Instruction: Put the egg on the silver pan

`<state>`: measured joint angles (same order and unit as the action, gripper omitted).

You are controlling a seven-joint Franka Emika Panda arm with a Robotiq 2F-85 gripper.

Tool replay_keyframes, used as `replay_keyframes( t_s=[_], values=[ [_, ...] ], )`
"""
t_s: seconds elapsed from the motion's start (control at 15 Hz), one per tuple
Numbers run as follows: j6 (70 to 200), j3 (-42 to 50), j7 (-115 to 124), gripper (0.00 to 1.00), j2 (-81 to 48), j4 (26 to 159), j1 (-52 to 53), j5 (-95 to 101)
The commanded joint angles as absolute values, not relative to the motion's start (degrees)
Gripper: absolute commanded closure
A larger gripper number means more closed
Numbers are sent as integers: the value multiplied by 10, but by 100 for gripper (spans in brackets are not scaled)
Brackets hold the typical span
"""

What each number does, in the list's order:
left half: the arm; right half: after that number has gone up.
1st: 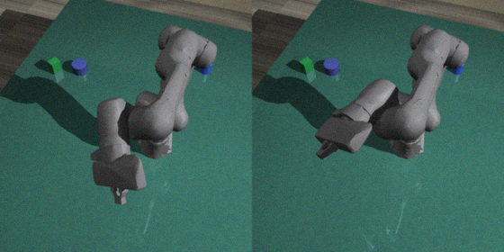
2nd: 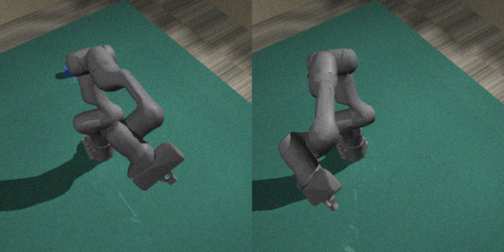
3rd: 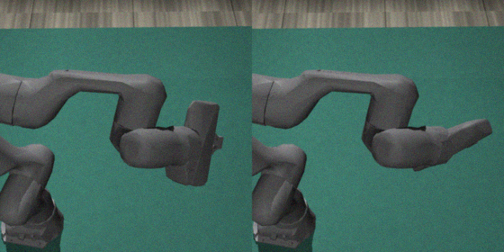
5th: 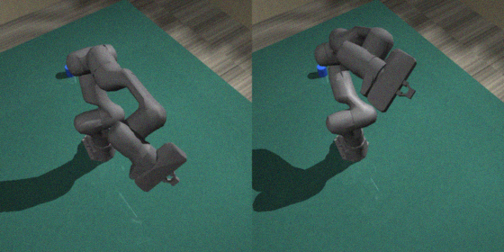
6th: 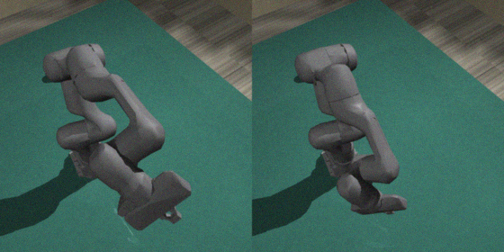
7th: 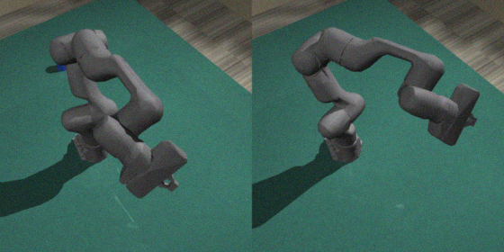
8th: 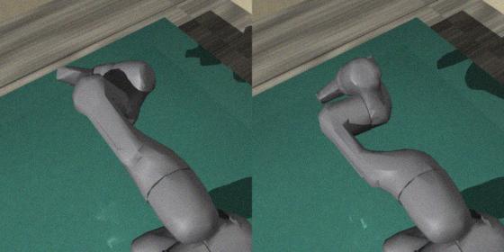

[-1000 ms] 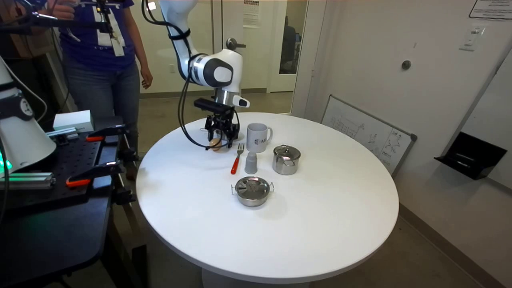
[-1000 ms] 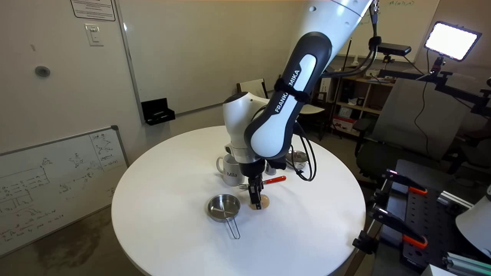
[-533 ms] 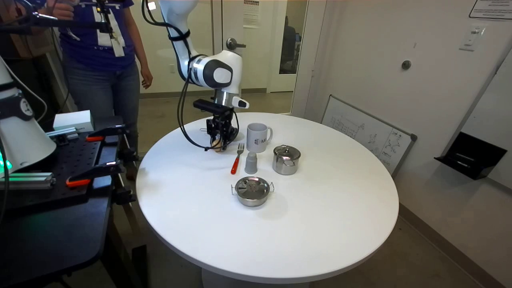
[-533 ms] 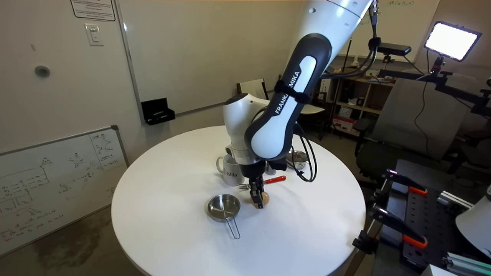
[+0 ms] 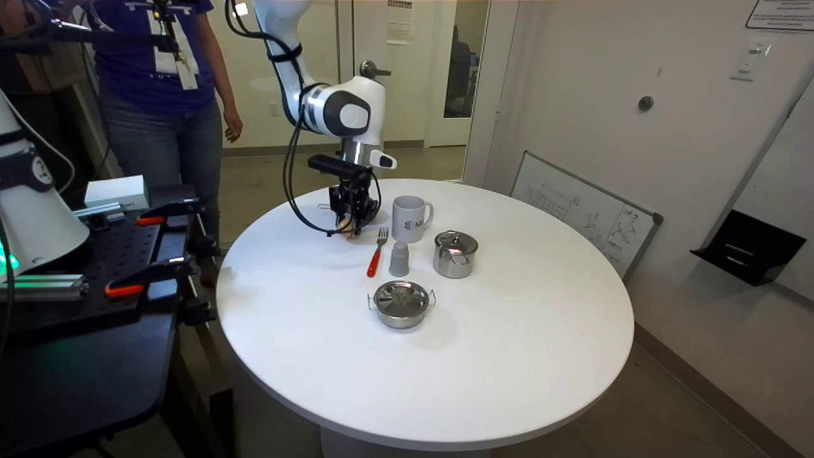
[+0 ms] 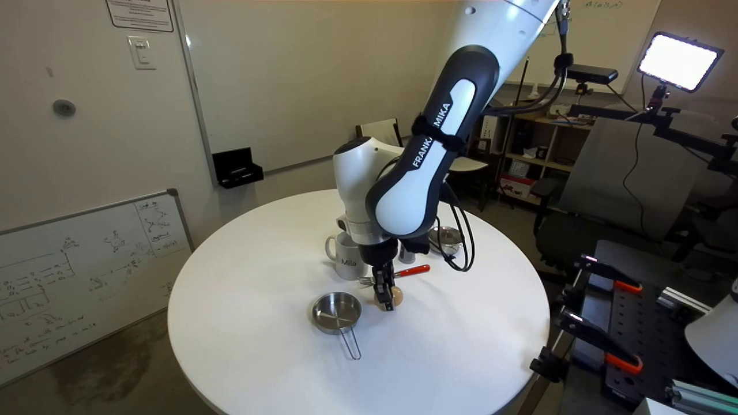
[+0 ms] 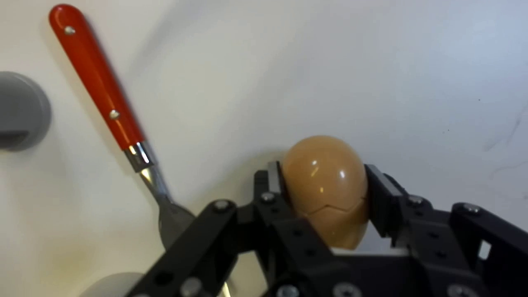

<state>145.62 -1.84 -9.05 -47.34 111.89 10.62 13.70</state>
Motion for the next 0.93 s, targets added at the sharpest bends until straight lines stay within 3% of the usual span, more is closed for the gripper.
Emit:
replay_keyframes(
  t_s=[0.0,0.87],
  values=[
    [1434,-18,-89,76,-431,1141,106,149],
    [1439,-79,-162,76,-432,1088,86,130]
  ],
)
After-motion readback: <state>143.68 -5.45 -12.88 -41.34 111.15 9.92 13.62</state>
